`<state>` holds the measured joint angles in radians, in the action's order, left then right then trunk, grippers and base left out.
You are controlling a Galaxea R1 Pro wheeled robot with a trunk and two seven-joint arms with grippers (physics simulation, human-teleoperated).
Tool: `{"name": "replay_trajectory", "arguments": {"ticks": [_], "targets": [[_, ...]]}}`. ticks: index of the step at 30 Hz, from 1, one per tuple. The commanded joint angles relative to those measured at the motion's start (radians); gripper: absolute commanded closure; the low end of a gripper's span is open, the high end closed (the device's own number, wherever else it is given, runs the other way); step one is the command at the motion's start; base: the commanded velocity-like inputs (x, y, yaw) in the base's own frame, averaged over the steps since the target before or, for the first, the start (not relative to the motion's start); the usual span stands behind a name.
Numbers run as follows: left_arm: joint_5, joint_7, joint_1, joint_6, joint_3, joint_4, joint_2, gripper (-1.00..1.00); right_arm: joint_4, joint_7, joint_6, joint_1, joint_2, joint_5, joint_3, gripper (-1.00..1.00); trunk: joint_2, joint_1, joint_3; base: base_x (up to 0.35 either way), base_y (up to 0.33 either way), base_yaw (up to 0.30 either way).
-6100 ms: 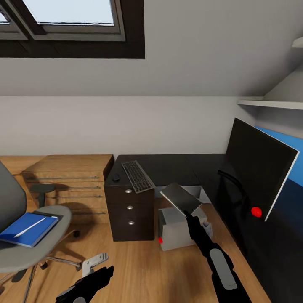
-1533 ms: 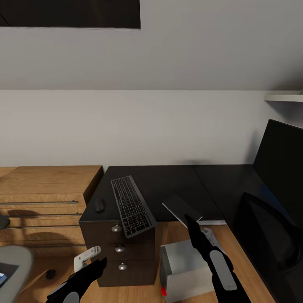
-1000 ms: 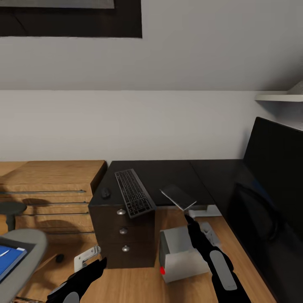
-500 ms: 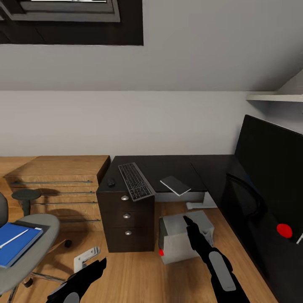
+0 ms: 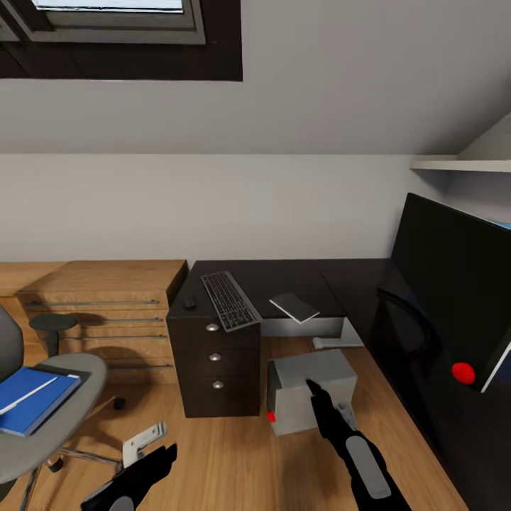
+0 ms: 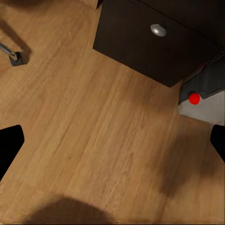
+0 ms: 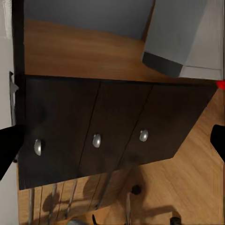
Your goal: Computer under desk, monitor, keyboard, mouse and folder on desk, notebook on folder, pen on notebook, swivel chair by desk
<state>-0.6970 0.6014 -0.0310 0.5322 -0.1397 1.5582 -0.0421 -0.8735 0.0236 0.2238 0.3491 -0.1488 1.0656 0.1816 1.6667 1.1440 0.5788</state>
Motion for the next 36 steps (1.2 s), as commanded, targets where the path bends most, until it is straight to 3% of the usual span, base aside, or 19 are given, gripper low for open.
{"name": "replay_trajectory", "arguments": {"ticks": [1,5,6,9,10,12,13,14,19,21,24,28,31,36], "targets": [[-0.009,0.01,0.0,-0.001,-0.001,-0.013,-0.001,-1.0,0.005,0.003,-0.002,0.001,-0.001,0.001,0.005,-1.0,-0.007,-0.004,-0.002,-0.012,0.0,0.0],[-0.008,0.01,0.0,-0.003,0.001,-0.097,-0.001,-1.0,0.05,0.005,-0.047,0.001,0.001,-0.061,0.005,-1.0,-0.035,-0.019,-0.015,-0.006,0.0,0.0],[-0.007,0.01,0.0,-0.004,0.0,-0.135,-0.001,-1.0,0.085,0.006,-0.069,0.001,0.001,-0.11,0.005,-1.0,-0.042,-0.023,-0.018,-0.002,0.0,0.0],[-0.005,0.01,0.0,-0.005,-0.001,-0.191,-0.001,-1.0,0.141,0.008,-0.111,0.001,0.001,-0.206,0.005,-1.0,-0.063,-0.035,-0.027,-0.002,0.0,0.0],[-0.004,0.01,0.0,-0.006,-0.003,-0.222,-0.001,-1.0,0.176,0.008,-0.144,0.001,0.001,-0.28,0.005,-1.0,-0.07,-0.038,-0.031,0.0,0.0,0.0],[-0.002,0.009,0.0,-0.007,-0.005,-0.25,-0.001,-1.0,0.209,0.009,-0.18,0.001,0.001,-0.358,0.006,-1.0,-0.084,-0.046,-0.037,0.0,0.0,0.0],[0.005,0.009,0.0,-0.012,-0.007,-0.277,0.0,-1.0,0.243,0.009,-0.217,0.001,0.001,-0.435,0.006,-1.0,-0.091,-0.05,-0.04,0.0,0.0,0.0],[0.012,0.009,0.0,-0.016,-0.009,-0.29,0.0,-1.0,0.262,0.01,-0.235,0.001,0.0,-0.473,0.007,-1.0,-0.098,-0.054,-0.043,0.0,0.0,0.0],[0.077,0.008,0.0,-0.081,-0.025,-0.369,0.001,-1.0,0.365,0.009,-0.337,0.001,0.0,-0.626,0.008,-1.0,-0.133,-0.073,-0.059,0.0,0.0,0.0],[0.128,0.008,0.0,-0.16,-0.042,-0.429,0.003,-1.0,0.425,0.009,-0.412,0.001,0.0,-0.684,0.008,-1.0,-0.147,-0.081,-0.065,0.0,0.0,0.0],[0.169,0.007,0.0,-0.262,-0.067,-0.505,0.006,-1.0,0.482,0.009,-0.497,0.001,0.001,-0.721,0.007,-1.0,-0.168,-0.092,-0.074,0.0,0.0,0.0],[0.198,0.005,0.0,-0.412,-0.107,-0.629,0.008,-1.0,0.557,0.009,-0.596,0.001,0.002,-0.746,0.007,-1.0,-0.196,-0.107,-0.087,0.0,0.0,0.0],[0.215,-0.037,0.0,-0.574,-0.133,-0.762,0.012,-1.0,0.651,0.01,-0.682,0.0,0.005,-0.775,0.006,-1.0,-0.217,-0.119,-0.096,0.0,0.0,0.0],[0.22,-0.151,0.001,-0.629,-0.139,-0.823,0.011,-1.0,0.726,0.01,-0.764,-0.001,0.006,-0.822,0.006,-1.0,-0.252,-0.138,-0.112,0.0,0.0,0.0]]}}
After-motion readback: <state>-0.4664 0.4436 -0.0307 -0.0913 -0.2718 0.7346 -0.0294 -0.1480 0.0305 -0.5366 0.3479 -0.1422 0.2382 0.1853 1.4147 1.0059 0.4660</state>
